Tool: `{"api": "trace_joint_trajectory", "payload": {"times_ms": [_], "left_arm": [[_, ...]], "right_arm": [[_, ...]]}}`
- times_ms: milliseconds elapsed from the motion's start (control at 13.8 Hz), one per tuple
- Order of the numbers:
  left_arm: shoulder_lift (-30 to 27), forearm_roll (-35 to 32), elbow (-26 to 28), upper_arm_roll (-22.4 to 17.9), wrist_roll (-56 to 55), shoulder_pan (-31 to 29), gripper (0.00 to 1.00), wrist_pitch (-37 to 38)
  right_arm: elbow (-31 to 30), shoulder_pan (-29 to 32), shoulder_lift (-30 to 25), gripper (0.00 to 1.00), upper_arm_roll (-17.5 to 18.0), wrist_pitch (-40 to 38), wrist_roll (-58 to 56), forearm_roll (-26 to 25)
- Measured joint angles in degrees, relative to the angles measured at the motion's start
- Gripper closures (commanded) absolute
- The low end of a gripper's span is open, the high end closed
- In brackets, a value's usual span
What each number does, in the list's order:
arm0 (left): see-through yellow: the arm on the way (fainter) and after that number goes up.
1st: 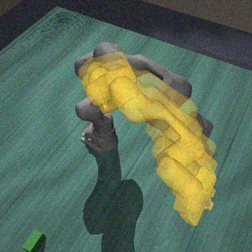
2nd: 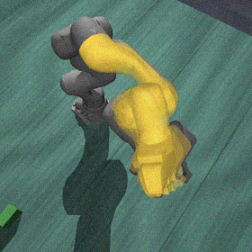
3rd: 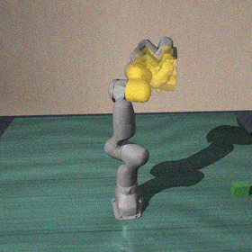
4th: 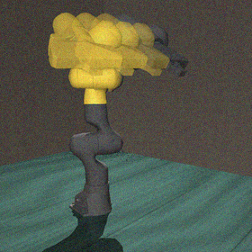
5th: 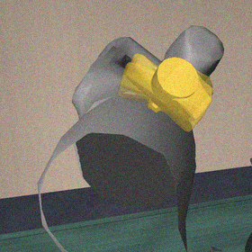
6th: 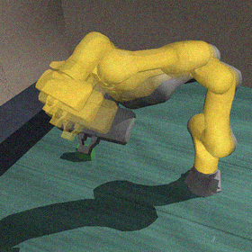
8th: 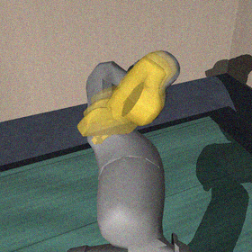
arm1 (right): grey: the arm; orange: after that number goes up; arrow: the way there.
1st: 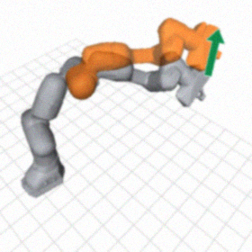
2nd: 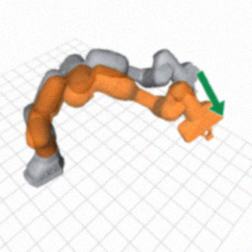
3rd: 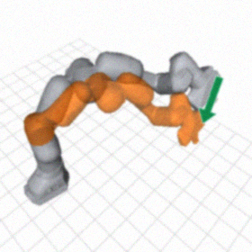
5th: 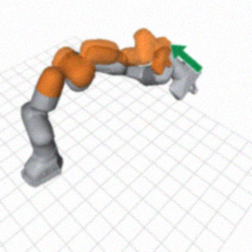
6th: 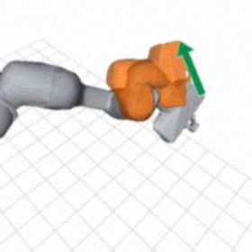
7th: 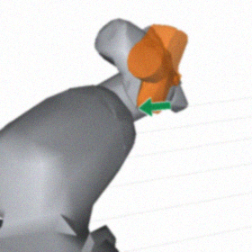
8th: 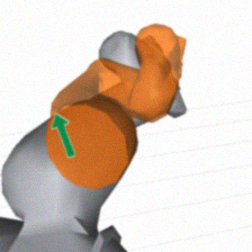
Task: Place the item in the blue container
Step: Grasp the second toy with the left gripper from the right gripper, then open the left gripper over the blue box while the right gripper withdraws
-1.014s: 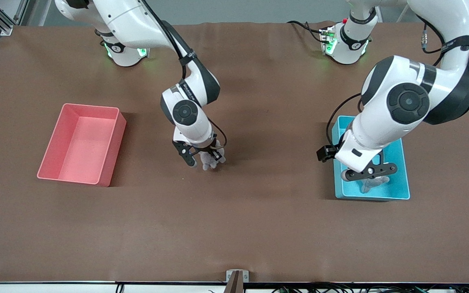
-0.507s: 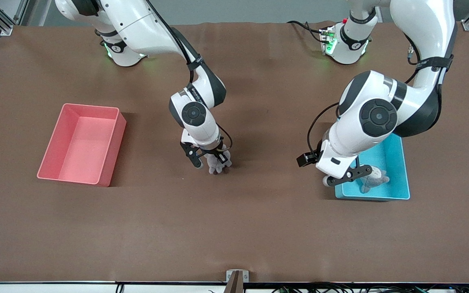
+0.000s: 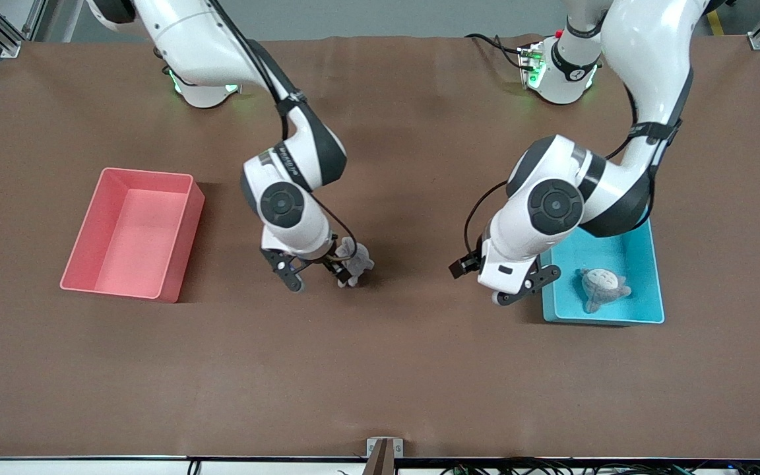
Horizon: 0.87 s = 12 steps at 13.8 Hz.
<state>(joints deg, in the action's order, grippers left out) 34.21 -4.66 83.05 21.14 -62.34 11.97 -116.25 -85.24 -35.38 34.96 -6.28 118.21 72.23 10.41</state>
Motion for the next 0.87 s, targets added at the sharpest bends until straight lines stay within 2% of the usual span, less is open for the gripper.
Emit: {"api": "trace_joint_trajectory", "payload": {"times_ms": [217,435,580,797,870], "left_arm": [[5.0,0.0,0.0,0.1,-13.9,4.9,0.0,-11.9],[8.6,0.0,-0.1,-0.2,-26.2,10.7,0.02,-21.1],[10.7,0.0,-1.1,-1.7,-32.7,15.1,0.02,-23.7],[13.4,0.0,-3.5,-8.0,-43.8,23.0,0.02,-23.9],[14.4,0.0,-4.2,-8.9,-46.7,24.3,0.02,-24.0]], "right_arm": [[-0.1,7.4,-5.0,0.0,-0.2,-9.0,-15.4,-0.2],[-3.1,15.7,-9.8,0.0,-0.4,-12.2,-33.0,-0.5],[-5.8,21.0,-12.5,0.0,-0.4,-13.8,-43.5,-0.9],[-8.2,27.0,-14.9,0.0,-0.4,-15.8,-54.3,-2.7],[-9.1,28.4,-15.5,0.0,-0.3,-15.8,-57.0,-3.5]]}}
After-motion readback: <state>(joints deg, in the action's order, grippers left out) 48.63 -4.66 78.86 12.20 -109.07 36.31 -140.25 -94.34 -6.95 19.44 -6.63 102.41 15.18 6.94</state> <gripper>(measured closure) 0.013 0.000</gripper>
